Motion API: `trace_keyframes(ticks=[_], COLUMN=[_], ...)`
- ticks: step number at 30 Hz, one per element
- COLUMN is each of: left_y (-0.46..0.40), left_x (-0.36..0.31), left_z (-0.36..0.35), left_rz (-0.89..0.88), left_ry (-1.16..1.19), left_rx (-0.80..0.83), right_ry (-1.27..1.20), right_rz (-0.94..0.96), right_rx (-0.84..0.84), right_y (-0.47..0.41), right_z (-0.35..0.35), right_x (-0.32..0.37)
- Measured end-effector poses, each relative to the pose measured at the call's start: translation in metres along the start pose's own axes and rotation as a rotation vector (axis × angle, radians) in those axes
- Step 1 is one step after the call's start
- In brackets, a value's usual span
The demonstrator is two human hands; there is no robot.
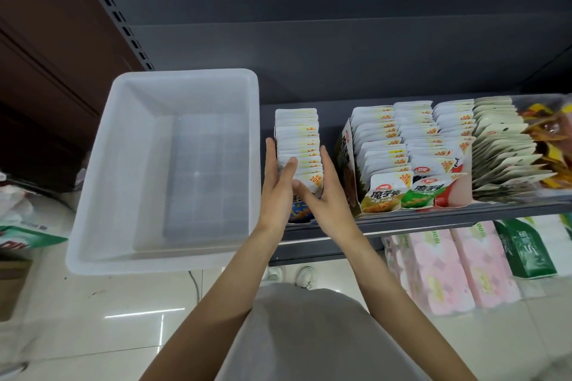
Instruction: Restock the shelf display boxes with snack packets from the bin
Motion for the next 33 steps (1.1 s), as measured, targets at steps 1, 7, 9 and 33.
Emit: trace_keyframes(ticks=[1,7,9,33], left_y=[0.0,0.0,0.002,-0.005], left_x=[0.0,0.001,0.002,0.006], left_z=[0.0,-0.008,-0.015,-0.04], left_rz=[0.011,0.031,0.035,0.037], left_ry=[-0.002,-0.009,-0.024,-0.039], left_rx=[-0.002,0.031,0.062,0.142], right_ry=[-0.018,0.007,0.038,0.394], right_rz=[-0.015,-0.055,-0.059,-0.068], right_rx=[0.007,-0.023,-0.065,-0.225], right_y=[0.0,0.005,0.008,0.01], right_z=[0.0,0.009,0.017,0.033], right_x=[-0.002,-0.007,-0.004,0.013])
Point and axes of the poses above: each hand's wrist, its own y-axis away from the middle knuckle, its own z-axis out of the back of the hand, x = y × z, the point moved 5 cm from there along -y, towards the middle knuckle, and after that the axes turned 5 degrees about x, right-handed, at the moved point
